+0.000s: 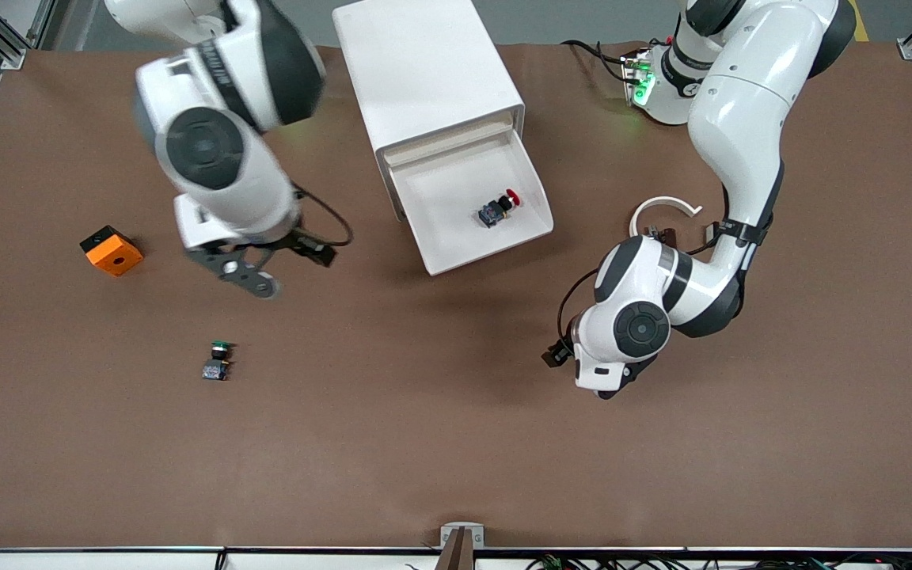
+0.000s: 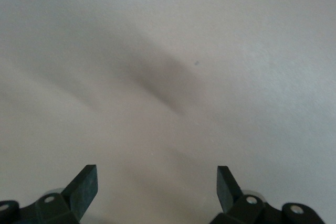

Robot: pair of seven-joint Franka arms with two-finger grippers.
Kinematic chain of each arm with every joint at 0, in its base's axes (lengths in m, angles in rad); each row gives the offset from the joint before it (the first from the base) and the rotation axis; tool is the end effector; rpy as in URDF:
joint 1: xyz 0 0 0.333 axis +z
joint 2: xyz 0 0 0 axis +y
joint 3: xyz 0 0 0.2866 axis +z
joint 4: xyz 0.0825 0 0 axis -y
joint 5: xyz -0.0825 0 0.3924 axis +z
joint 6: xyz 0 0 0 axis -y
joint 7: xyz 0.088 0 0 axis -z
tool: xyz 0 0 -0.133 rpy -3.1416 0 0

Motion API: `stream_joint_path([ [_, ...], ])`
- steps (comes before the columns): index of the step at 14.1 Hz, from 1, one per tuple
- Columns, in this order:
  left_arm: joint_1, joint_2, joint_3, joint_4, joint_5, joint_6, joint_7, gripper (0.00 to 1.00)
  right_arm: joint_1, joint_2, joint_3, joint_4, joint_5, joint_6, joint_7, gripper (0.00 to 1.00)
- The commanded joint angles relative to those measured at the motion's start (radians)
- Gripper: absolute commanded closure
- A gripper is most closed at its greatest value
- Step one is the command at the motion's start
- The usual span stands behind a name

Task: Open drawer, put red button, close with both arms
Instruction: 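Push the drawer front with the left gripper while the right gripper withdraws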

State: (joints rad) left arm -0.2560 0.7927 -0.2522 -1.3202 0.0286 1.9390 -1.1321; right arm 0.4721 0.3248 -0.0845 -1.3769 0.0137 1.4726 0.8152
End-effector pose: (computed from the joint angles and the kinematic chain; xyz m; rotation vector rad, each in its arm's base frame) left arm 0.6325 -0.3154 0.2103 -2.9469 -1.0269 0.3420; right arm 0.5754 0.2436 0.4599 2.9216 -0.6327 -0.2706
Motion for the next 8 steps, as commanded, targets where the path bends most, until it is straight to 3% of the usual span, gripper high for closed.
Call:
stream_joint_path([
  [1,-0.011,-0.052,-0.033,-0.045,0.057,0.008,0.009,0.0,-0.151,-0.039,0.02,-0.007,0.002,-0.052,-0.26,0.0],
  [8,-0.008,-0.165,-0.122,-0.232,0.132,0.112,0.009,0.0,-0.394,-0.046,0.02,0.053,-0.014,-0.186,-0.735,0.0],
])
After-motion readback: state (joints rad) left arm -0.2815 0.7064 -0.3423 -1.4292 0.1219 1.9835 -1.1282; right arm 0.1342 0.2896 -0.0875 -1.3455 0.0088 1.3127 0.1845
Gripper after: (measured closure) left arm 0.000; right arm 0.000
